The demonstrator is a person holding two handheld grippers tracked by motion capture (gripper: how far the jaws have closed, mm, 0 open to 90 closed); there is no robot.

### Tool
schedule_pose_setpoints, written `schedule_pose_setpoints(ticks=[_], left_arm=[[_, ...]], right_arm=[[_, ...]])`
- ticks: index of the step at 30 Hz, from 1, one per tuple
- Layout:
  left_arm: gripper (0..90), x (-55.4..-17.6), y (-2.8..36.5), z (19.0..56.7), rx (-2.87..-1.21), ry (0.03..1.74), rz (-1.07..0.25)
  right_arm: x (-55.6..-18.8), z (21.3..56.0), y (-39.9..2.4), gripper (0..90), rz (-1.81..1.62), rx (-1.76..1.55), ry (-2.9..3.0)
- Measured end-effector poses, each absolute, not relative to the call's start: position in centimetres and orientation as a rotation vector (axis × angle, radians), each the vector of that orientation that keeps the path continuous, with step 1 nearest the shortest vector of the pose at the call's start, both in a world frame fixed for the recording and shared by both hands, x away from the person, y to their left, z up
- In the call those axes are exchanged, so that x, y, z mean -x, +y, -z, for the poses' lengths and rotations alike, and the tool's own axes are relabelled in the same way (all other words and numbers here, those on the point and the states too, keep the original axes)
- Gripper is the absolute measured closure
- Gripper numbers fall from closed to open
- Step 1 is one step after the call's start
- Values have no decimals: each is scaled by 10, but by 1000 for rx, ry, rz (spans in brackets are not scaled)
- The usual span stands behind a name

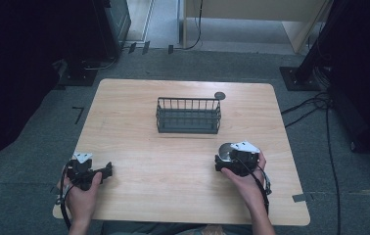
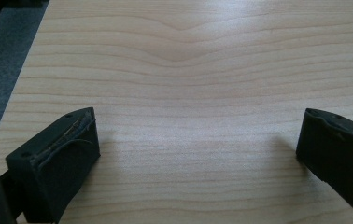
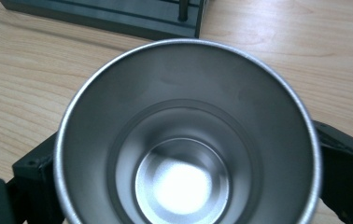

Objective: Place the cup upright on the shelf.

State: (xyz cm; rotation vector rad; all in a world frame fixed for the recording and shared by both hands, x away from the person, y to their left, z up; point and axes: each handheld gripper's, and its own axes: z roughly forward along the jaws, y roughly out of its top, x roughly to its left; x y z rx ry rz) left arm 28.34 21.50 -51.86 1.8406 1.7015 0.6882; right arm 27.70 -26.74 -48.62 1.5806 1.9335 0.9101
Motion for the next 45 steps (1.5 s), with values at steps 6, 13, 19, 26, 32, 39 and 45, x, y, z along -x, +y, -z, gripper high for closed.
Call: schedule_pose_setpoints(ticks=[6, 13, 19, 26, 32, 39, 45], left_arm=[[0, -283, 215, 518, -1843, 1701, -688], [0, -283, 215, 518, -1843, 1701, -688], [0, -283, 215, 518, -1843, 1701, -688], [0, -283, 215, 518, -1844, 1700, -688], [0, -283, 215, 519, -1842, 1701, -689], [0, -283, 215, 518, -1844, 1701, -688], [0, -283, 215, 518, -1844, 1701, -688]], right_arm=[[-277, 489, -264, 173, -894, -1568, 1933], [-278, 488, -265, 180, -872, -1572, 1922], [-278, 483, -265, 181, -871, -1574, 1911], [-281, 469, -264, 181, -891, -1553, 1915], [-287, 460, -262, 181, -913, -1542, 1912], [-297, 450, -253, 182, -933, -1521, 1928], [-305, 441, -246, 182, -947, -1504, 1935]])
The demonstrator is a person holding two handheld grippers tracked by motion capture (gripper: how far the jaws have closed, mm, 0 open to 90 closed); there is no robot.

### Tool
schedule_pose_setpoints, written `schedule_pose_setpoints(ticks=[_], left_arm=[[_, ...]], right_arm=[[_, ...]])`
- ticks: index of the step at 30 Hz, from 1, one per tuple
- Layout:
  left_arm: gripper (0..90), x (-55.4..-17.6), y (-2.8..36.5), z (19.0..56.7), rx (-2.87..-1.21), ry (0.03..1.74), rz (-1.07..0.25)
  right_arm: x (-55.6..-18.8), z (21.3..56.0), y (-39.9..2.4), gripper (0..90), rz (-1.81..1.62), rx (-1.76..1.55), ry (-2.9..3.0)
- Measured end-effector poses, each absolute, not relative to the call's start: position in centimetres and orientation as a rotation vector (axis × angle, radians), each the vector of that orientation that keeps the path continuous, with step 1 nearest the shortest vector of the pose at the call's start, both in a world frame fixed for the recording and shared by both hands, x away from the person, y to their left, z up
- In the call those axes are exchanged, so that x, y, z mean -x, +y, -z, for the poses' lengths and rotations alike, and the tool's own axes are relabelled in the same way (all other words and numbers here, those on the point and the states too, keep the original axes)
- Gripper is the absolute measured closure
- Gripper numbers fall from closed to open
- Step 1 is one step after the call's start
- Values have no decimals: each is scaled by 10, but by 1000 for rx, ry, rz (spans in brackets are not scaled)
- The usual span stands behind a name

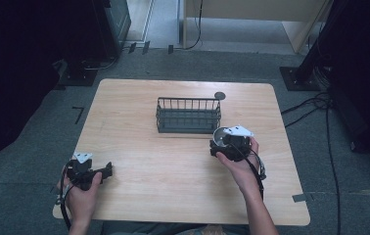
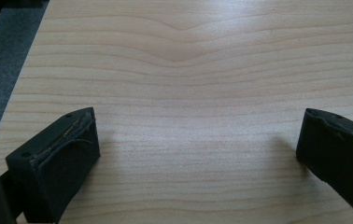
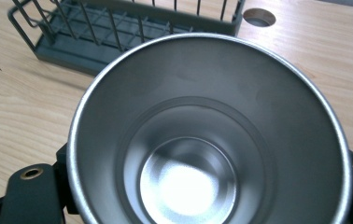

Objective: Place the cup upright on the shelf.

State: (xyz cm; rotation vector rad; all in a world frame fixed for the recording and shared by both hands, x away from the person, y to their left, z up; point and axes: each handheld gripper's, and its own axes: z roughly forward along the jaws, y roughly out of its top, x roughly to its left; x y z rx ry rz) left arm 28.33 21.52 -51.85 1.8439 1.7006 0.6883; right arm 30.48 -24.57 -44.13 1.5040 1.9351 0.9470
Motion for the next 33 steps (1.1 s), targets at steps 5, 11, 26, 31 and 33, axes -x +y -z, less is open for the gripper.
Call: schedule_pose_setpoints(ticks=[5, 11, 26, 31, 33], left_arm=[[0, -283, 215, 519, -1841, 1701, -689], [0, -283, 215, 519, -1837, 1702, -689], [0, -283, 215, 519, -1837, 1702, -690], [0, -283, 215, 518, -1841, 1702, -690], [0, -283, 215, 519, -1837, 1703, -689]], right_arm=[[-311, 431, -239, 182, -961, -1475, 1943], [-319, 422, -233, 182, -966, -1456, 1947], [-341, 402, -220, 182, -986, -1425, 1958], [-349, 395, -217, 182, -1001, -1420, 1951], [-352, 392, -216, 182, -1003, -1417, 1951]])
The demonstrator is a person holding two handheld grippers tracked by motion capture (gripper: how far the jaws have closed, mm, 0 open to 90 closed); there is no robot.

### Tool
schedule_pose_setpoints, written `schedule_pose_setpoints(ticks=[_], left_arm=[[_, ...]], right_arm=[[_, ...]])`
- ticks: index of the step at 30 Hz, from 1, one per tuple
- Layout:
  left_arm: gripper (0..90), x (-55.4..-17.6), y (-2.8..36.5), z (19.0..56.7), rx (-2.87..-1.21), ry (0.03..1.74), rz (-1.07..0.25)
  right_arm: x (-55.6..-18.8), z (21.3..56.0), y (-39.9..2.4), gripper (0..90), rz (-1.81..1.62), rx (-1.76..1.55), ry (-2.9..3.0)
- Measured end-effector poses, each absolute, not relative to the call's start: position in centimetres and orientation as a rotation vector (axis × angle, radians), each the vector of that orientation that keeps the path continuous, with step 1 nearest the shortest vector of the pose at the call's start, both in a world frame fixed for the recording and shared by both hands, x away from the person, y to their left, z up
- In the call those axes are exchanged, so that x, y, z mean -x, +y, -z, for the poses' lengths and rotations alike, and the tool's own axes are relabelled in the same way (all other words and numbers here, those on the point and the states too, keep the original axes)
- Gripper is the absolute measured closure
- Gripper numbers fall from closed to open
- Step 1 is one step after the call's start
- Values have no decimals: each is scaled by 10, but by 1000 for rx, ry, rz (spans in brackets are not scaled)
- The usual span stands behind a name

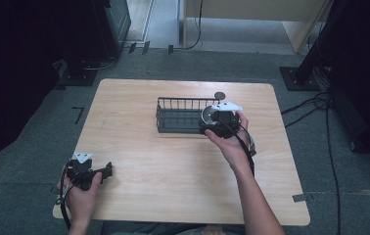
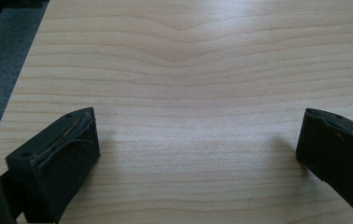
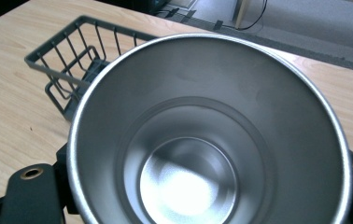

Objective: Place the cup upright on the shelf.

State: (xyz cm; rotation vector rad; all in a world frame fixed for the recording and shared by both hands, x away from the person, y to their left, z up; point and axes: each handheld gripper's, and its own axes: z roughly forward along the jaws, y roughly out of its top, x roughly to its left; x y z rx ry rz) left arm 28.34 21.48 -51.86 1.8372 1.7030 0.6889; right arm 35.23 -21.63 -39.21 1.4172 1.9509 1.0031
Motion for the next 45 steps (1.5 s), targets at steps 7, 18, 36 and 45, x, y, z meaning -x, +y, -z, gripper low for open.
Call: schedule_pose_setpoints(ticks=[7, 18, 36, 45], left_arm=[[0, -283, 215, 519, -1837, 1703, -689], [0, -283, 215, 519, -1839, 1702, -689], [0, -283, 215, 519, -1839, 1702, -689], [0, -283, 215, 519, -1839, 1702, -689]], right_arm=[[-366, 382, -212, 182, -1004, -1413, 1941], [-394, 380, -207, 182, -991, -1428, 1915], [-431, 393, -200, 183, -982, -1455, 1898], [-443, 414, -184, 182, -919, -1461, 1950]])
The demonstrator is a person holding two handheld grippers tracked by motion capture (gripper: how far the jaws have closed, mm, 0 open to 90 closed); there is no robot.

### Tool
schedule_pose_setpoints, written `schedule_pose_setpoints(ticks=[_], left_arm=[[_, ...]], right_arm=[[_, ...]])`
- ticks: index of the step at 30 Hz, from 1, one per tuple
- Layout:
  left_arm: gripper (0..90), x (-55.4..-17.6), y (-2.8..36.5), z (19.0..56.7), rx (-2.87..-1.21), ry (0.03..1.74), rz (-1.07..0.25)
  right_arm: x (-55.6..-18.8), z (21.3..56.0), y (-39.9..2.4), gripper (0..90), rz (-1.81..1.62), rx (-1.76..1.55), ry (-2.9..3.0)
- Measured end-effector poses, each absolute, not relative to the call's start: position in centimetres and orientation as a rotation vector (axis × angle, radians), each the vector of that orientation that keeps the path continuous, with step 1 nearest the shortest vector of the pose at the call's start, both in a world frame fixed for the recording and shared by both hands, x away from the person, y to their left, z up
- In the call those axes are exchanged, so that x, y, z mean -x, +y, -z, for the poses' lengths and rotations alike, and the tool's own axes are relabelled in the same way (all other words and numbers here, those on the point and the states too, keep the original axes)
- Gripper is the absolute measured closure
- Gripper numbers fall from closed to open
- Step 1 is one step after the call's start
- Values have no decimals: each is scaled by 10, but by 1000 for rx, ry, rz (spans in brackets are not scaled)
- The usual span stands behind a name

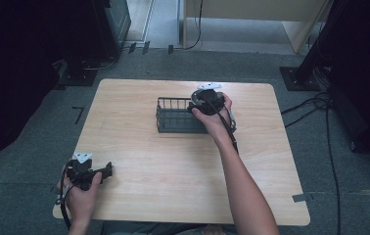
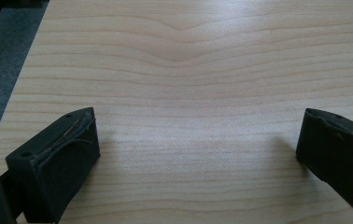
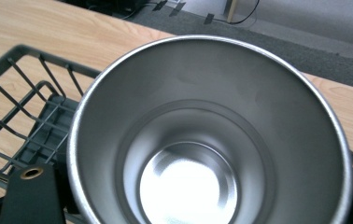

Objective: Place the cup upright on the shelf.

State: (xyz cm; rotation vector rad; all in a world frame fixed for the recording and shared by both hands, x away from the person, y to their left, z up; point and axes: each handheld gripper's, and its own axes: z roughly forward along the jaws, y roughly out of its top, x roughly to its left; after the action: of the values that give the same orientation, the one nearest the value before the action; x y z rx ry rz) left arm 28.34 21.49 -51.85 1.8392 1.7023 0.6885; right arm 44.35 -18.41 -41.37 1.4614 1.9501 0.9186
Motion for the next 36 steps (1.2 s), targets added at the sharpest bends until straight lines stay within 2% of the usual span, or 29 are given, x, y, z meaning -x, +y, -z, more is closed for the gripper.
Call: schedule_pose_setpoints(ticks=[9, 20, 23, 24, 27, 36], left_arm=[[0, -283, 215, 519, -1839, 1702, -688], [0, -283, 215, 519, -1838, 1703, -688], [0, -283, 215, 519, -1838, 1703, -688], [0, -283, 215, 519, -1838, 1703, -688], [0, -283, 215, 519, -1838, 1703, -688], [0, -283, 215, 519, -1839, 1703, -688]], right_arm=[[-449, 429, -170, 182, -881, -1474, 1995], [-448, 437, -172, 179, -884, -1498, 2019], [-448, 437, -172, 135, -881, -1500, 2025], [-447, 436, -173, 83, -889, -1502, 2034], [-445, 433, -174, 9, -905, -1502, 2035], [-431, 417, -185, 0, -960, -1474, 1998]])
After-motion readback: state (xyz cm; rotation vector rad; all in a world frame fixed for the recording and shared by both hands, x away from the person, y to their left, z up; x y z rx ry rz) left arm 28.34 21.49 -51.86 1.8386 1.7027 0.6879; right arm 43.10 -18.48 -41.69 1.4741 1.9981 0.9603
